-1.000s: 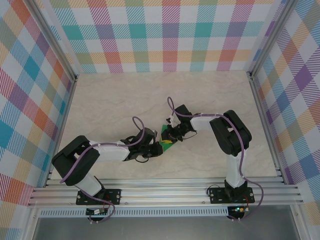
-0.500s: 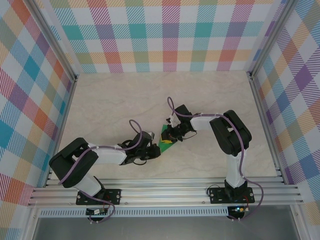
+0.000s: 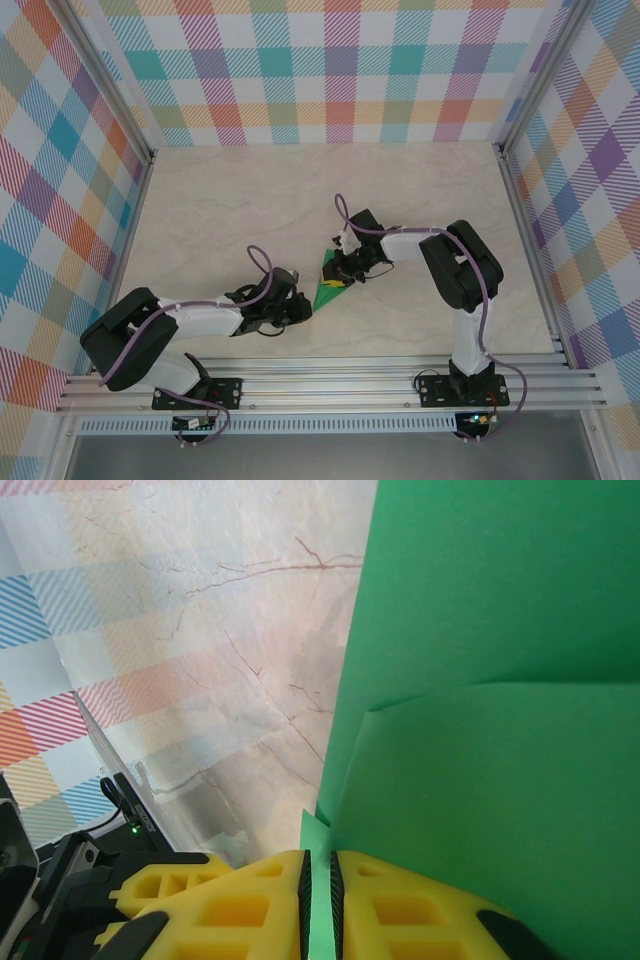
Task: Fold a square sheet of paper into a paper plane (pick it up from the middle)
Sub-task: Fourth fold the wing at the center of the table.
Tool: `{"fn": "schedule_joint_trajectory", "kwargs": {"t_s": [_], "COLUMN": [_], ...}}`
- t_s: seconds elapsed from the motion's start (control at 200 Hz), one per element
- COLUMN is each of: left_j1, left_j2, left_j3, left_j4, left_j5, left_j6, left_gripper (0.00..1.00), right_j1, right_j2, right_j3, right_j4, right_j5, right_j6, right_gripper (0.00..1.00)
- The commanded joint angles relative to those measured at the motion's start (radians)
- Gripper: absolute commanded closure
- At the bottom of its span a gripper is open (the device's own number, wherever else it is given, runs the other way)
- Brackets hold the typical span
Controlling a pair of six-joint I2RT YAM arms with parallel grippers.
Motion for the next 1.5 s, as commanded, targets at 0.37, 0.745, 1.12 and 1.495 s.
{"fn": "schedule_joint_trajectory", "kwargs": {"t_s": [0.37, 0.745, 1.12, 1.495], "left_j1": [0.002, 0.008, 0.007, 0.007], "left_j2": [0.081, 0.248, 0.277, 0.268], "left_j3": [0.163, 0.153, 0.01, 0.015], "left_j4": [0.036, 0.013, 0.075, 0.066], "left_j5": [0.039, -0.047, -0.077, -0.074], "left_j6": [0.071, 0.067, -0.034, -0.024], "left_gripper": [0.88, 0.92, 0.99, 0.99], "right_j1": [-0.006, -0.006, -0.048, -0.044], "right_j2": [0.058, 0.054, -0.098, -0.154], "right_j3": [-0.008, -0.004, 0.058, -0.07], "right_j4": [-0.021, -0.021, -0.078, 0.044], "right_j5": [0.087, 0.085, 0.111, 0.058], "right_j6": [-0.014, -0.015, -0.029, 0.022], "right_gripper": [0.83, 0.83, 0.81, 0.81]}}
